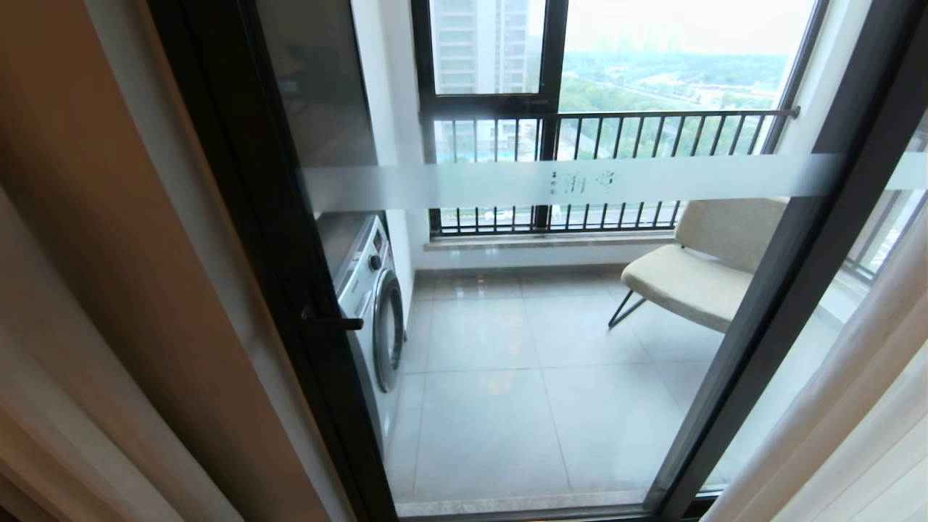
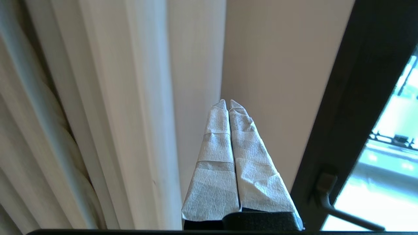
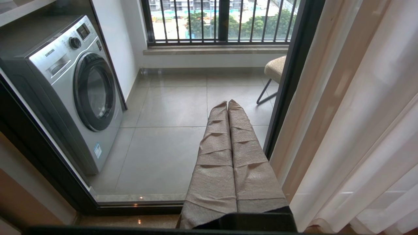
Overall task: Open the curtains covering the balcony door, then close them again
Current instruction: Pull the inner curtains open on both sides
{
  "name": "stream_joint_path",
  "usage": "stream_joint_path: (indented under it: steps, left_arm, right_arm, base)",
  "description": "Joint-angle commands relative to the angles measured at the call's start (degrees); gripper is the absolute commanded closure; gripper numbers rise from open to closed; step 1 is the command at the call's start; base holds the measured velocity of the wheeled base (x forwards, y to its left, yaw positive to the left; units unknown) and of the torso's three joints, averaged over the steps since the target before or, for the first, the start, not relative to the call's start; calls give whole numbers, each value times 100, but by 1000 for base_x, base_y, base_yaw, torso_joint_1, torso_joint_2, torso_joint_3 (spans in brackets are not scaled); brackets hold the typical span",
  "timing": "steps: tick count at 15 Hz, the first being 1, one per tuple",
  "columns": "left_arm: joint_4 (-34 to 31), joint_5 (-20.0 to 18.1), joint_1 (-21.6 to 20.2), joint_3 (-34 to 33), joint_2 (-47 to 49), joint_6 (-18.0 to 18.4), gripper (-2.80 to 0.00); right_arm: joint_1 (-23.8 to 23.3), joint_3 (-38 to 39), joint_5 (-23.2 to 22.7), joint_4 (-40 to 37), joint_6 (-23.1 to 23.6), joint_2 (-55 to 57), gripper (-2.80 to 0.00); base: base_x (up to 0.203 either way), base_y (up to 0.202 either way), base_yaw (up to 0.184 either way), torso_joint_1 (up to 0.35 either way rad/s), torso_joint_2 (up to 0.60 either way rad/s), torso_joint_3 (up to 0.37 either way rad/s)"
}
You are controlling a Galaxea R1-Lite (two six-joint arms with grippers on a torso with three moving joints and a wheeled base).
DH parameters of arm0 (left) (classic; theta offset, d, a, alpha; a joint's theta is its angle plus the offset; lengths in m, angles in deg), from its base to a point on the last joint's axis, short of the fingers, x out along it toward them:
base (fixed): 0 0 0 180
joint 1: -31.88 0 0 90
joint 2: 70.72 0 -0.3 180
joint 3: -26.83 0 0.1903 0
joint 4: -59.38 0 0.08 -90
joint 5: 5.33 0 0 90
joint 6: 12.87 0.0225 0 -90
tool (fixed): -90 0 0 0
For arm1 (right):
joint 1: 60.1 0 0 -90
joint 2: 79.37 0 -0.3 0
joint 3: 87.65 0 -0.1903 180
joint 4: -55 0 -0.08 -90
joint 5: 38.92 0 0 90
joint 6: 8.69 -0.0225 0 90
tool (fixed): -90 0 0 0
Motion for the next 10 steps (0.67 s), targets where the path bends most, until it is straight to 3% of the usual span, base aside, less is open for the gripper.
stream_joint_path:
  steps: [1,6,8,10]
  left_arm:
    - [17,-2,255,-349,-167,-5,0]
    - [13,-10,1030,-686,-203,1,0]
    - [-122,46,1742,-802,-277,-1,0]
    - [-864,71,2546,-874,-578,0,0]
  right_arm:
    - [2,0,-4,-3,-4,-1,0]
    - [2,0,-4,5,4,-1,0]
    - [2,0,-4,1,-1,-1,0]
    - [2,0,-4,5,-4,-1,0]
  base:
    - [0,0,0,0,0,0]
    - [0,0,0,0,0,0]
    - [0,0,0,0,0,0]
    - [0,0,0,0,0,0]
